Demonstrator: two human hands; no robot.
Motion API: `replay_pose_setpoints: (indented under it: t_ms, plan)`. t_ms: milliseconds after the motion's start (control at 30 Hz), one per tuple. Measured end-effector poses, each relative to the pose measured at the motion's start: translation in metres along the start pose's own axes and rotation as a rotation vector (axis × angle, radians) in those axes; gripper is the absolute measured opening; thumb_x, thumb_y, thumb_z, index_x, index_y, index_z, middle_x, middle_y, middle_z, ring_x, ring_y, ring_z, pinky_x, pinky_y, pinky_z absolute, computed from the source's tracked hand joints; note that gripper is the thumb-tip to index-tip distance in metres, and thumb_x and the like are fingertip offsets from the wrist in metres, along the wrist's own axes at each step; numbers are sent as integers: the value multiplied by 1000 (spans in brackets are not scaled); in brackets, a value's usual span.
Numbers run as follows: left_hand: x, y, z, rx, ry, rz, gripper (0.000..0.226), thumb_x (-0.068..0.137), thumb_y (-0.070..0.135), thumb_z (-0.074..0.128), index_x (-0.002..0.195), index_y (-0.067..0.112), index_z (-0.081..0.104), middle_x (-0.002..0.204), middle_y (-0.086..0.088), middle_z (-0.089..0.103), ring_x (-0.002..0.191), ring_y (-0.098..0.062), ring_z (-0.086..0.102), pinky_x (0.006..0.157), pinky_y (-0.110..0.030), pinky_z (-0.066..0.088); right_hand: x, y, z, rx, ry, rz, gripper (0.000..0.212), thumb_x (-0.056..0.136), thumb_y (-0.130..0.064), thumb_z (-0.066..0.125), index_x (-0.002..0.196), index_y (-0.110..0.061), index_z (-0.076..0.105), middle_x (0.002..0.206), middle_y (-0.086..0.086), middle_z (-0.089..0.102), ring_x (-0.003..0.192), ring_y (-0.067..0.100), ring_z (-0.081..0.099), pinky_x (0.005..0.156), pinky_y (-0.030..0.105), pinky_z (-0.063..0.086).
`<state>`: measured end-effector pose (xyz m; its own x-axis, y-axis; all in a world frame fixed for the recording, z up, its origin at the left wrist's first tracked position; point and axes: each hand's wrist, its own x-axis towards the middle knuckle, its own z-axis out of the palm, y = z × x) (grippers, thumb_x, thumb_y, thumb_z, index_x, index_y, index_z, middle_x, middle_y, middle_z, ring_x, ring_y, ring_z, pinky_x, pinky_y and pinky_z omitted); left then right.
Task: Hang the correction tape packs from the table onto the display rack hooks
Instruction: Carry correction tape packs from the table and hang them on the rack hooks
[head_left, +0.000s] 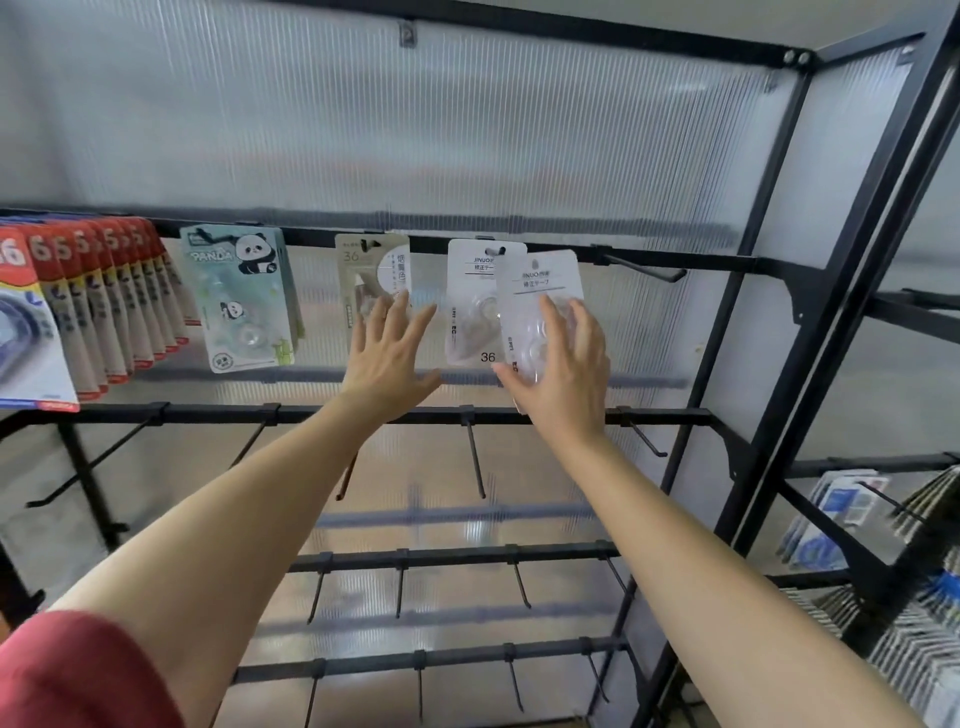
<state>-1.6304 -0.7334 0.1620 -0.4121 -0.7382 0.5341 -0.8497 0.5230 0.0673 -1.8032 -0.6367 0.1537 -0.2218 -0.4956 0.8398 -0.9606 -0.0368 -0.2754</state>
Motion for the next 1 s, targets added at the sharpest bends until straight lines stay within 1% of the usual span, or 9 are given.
replay_pose_setpoints:
  t_ms: [67, 100, 233, 367, 633, 767, 1000]
  plan:
    - [-6, -6, -1, 2, -13, 5, 83, 92, 50, 51, 153, 29, -1, 160, -6, -11, 147, -30, -12, 117, -47, -8, 5, -12, 1, -14, 6, -33, 78, 77, -60, 50, 138, -11, 46, 140, 23, 42, 128, 41, 41, 86, 53, 47]
    - [-7, -8, -2, 4, -18, 3, 82, 93, 51, 51, 153, 29, -1, 160, -5, -11, 147, -30, -12, 117, -47, -8, 7, -16, 2, -20, 4, -38, 78, 78, -61, 48, 139, -12, 46, 141, 23, 41, 129, 41, 41, 87, 53, 47]
    - [-9, -16, -5, -24, -17, -13, 80, 93, 51, 49, 153, 28, 1, 161, -6, -8, 147, -29, -11, 117, -47, -6, 15, -26, 4, -5, -46, 13, 82, 78, -60, 56, 144, -13, 41, 149, 22, 33, 135, 42, 33, 95, 57, 40]
    - [-9, -19, -6, -47, 1, -1, 76, 94, 53, 44, 153, 29, 2, 161, -6, -7, 147, -29, -10, 118, -47, -5, 17, -32, 2, -26, -57, 40, 81, 80, -55, 64, 146, -15, 37, 152, 19, 28, 139, 39, 27, 99, 55, 36]
    - [-13, -17, 0, -73, 1, 8, 75, 95, 51, 43, 153, 27, 3, 161, -5, -10, 147, -28, -12, 117, -47, -6, 15, -37, 1, -71, -132, 52, 83, 83, -54, 64, 150, -21, 28, 156, 14, 20, 143, 34, 18, 106, 50, 29]
    - [-9, -16, 1, -110, 19, -9, 76, 94, 51, 46, 153, 28, 5, 161, -5, -7, 147, -28, -10, 117, -47, -4, 18, -33, 10, -93, -176, 67, 85, 82, -55, 64, 151, -22, 24, 157, 13, 17, 143, 33, 16, 106, 49, 29]
    - [2, -15, 4, -146, 37, -37, 76, 94, 51, 46, 153, 30, 3, 161, -4, -7, 147, -28, -9, 117, -47, -4, 29, -28, 39, -95, -214, 93, 90, 79, -54, 69, 150, -22, 23, 155, 14, 16, 142, 33, 16, 105, 46, 35]
